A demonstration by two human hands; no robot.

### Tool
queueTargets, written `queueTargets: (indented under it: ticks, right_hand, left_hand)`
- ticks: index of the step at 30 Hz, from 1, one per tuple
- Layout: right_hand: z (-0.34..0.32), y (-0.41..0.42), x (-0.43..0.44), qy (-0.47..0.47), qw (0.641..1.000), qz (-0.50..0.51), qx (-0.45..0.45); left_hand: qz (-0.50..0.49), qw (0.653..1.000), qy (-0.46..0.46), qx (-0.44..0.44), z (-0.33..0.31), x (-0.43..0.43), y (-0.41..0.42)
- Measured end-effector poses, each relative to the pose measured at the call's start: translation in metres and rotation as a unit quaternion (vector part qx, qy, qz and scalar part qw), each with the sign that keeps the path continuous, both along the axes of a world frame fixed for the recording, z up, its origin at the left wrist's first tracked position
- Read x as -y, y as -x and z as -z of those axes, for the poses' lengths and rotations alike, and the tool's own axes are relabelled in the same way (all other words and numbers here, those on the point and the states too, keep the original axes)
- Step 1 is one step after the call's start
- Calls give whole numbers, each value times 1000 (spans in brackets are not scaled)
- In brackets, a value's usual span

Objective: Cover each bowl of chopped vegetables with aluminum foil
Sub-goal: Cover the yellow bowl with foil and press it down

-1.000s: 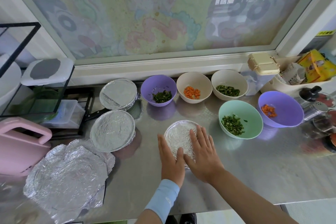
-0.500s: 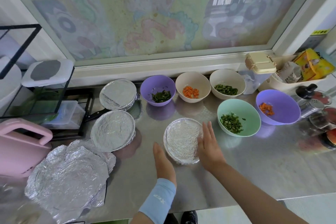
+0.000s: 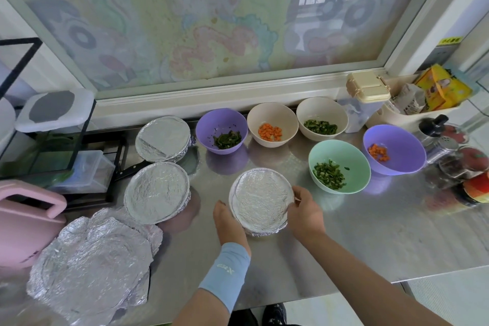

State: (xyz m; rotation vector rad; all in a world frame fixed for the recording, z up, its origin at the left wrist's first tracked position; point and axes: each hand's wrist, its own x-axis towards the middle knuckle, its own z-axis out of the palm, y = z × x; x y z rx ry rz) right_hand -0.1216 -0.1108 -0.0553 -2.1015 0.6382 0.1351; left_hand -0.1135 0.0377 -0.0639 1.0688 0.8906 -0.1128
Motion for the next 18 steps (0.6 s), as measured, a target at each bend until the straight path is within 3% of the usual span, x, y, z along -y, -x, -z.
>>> queueTargets:
  ticks: [2,4,6,8,10,12,18]
  right_hand:
    - [4,-2,2,48,998,-50,9]
    - [7,2,4,137,979,-139,66]
    - [15,8,5,212,940,-242,115]
    - [26,13,4,269,897,-323,136]
    - [35,16,5,327,855,-375,148]
    - [40,18,8,365,825,-406,145]
    - [43,13,27,399,773,-459,182]
  left_hand:
    - [45,985,-159,52,2,-1,9]
    - [137,921,-326,166,10,-7,14]
    - [293,798,-464,249,24,-16,11]
    - [412,646,-562,312,38,-24,8]
    - [480,525,-615,340,42,-27,6]
    - [515,443,-648,344,43,-30,4]
    - [536,304,-685,389,49,-42,-7]
